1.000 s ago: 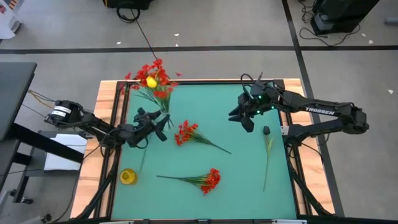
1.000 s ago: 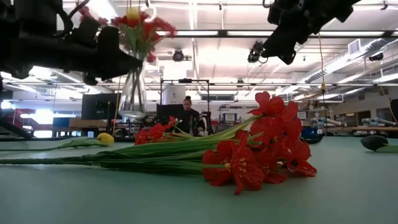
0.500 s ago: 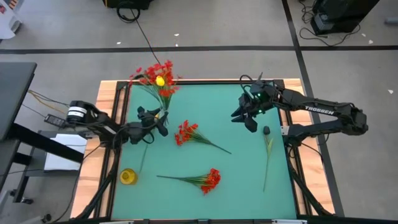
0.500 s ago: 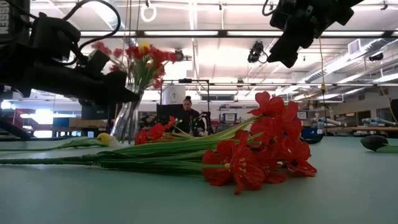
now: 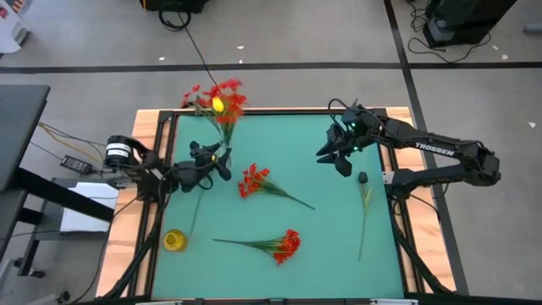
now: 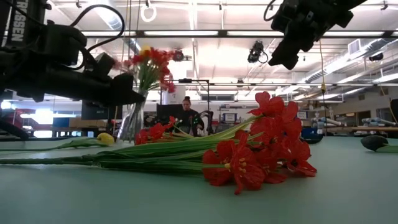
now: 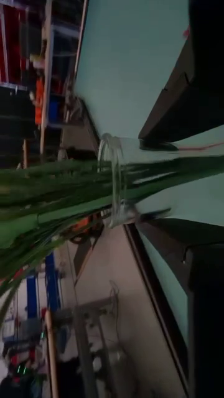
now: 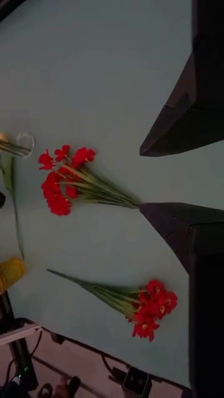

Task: Sort flowers into vase by color
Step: Adjust the transparent vase on the table, then put the yellow flower into the transparent vase

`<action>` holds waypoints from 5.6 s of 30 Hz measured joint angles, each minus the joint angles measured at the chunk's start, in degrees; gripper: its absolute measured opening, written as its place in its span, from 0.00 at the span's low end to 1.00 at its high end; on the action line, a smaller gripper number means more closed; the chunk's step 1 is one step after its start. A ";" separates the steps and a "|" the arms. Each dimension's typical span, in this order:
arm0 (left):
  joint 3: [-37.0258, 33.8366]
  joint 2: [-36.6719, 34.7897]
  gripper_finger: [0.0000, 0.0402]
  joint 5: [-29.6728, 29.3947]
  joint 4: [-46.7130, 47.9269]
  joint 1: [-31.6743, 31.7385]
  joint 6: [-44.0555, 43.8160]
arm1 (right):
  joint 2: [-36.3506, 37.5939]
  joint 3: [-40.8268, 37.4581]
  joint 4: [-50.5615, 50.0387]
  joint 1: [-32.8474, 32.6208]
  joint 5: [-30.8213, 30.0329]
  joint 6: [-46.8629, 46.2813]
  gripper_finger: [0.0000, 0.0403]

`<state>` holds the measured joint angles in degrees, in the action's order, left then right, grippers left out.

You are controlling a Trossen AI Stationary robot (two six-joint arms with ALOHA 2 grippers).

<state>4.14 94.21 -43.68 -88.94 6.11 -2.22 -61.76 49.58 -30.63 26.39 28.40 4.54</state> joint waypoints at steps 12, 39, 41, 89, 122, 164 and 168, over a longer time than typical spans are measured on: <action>0.13 -0.31 0.50 -0.63 5.72 -3.96 -3.39 | 0.00 0.00 -0.12 0.00 -0.19 0.16 0.35; -0.22 -0.04 0.81 -9.10 11.29 -10.26 -10.66 | -0.02 0.00 0.59 -0.15 -0.42 -6.14 0.35; -0.22 -0.04 0.81 -9.72 9.73 -10.07 -10.37 | -0.02 0.00 0.59 -0.15 -0.56 -6.32 0.35; -0.09 -0.15 0.50 -16.73 7.98 19.74 -7.98 | -14.17 0.02 9.97 -0.12 4.35 4.69 0.35; -0.17 -2.50 0.83 -18.43 12.08 6.46 -2.39 | -14.12 0.02 10.09 2.36 4.24 1.68 0.35; 47.29 -25.75 0.74 4.41 85.26 -25.10 -18.62 | -11.13 0.02 26.27 -3.19 -12.42 -38.44 0.33; 56.94 -24.74 0.71 4.70 119.29 -24.48 -44.72 | -8.13 0.02 23.18 -3.56 -15.75 -39.47 0.33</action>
<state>61.09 69.47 -38.99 30.34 -18.37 -46.94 -69.88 49.60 -7.45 22.83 12.65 -34.93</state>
